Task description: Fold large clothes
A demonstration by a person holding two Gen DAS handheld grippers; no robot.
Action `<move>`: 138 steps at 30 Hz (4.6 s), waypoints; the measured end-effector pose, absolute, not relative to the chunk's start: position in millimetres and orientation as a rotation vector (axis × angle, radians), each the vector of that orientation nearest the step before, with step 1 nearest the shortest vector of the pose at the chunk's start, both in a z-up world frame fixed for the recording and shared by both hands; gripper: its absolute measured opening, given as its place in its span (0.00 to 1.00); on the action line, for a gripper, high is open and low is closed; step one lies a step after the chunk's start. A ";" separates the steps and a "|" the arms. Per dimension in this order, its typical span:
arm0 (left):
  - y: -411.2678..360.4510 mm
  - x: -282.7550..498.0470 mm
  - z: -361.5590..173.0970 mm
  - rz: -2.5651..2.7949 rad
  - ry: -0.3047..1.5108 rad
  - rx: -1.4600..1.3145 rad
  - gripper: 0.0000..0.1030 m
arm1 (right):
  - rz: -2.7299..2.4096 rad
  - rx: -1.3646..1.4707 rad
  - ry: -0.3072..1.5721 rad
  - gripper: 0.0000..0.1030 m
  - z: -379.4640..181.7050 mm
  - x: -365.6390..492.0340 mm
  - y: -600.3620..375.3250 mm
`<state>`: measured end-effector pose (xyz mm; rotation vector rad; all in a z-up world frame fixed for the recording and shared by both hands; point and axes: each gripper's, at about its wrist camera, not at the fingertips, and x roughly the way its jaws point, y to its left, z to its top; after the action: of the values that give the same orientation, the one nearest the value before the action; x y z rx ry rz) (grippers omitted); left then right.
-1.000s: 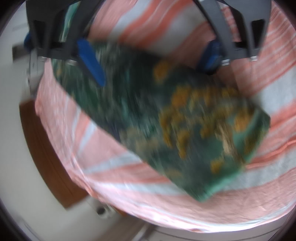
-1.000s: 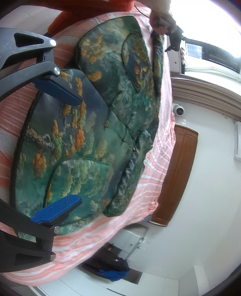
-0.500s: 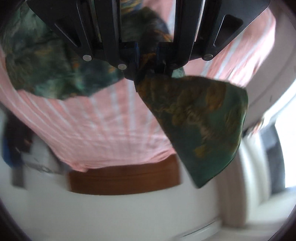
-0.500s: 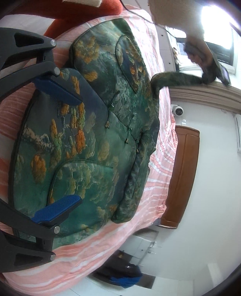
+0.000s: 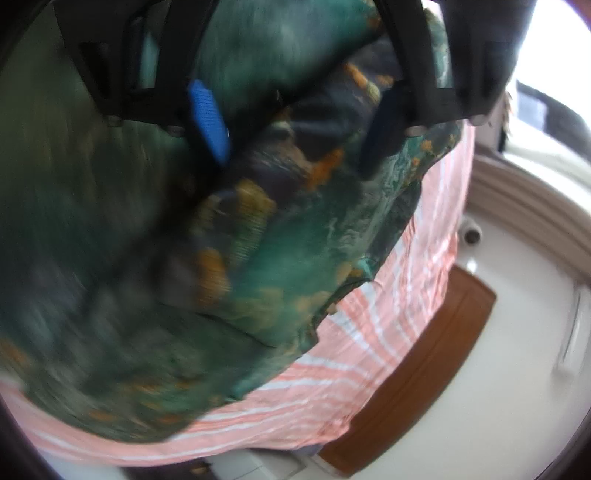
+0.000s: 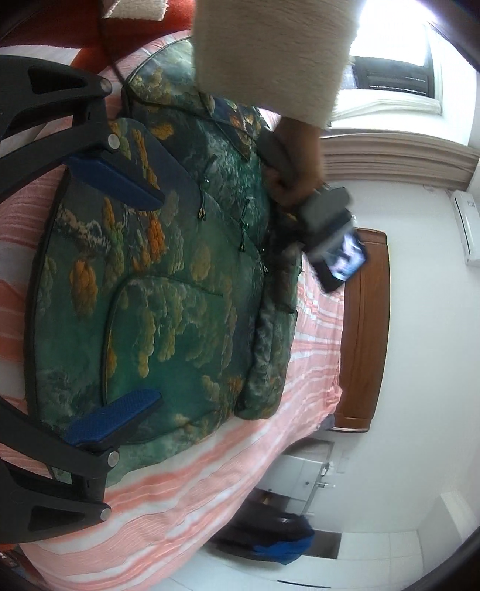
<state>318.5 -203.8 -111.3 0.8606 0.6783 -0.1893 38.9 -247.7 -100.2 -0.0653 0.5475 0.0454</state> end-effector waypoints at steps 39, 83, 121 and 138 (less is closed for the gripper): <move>-123.8 401.2 -86.6 -0.119 1.037 0.184 1.00 | 0.064 -0.036 0.567 0.94 -104.7 43.5 -249.9; 257.6 309.4 -142.4 0.446 0.901 -0.151 1.00 | -0.179 -0.050 0.559 0.94 -98.6 37.5 -273.2; 261.6 305.6 -145.3 0.422 0.880 -0.178 1.00 | -0.047 -0.143 0.549 0.94 -107.5 41.1 -236.6; 261.1 306.1 -145.3 0.419 0.880 -0.178 1.00 | -0.069 -0.114 0.551 0.94 -106.8 44.2 -244.7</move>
<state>306.1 261.1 -145.3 -0.1775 0.8796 0.4195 44.2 -244.7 -106.8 -0.1139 0.5512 -0.0693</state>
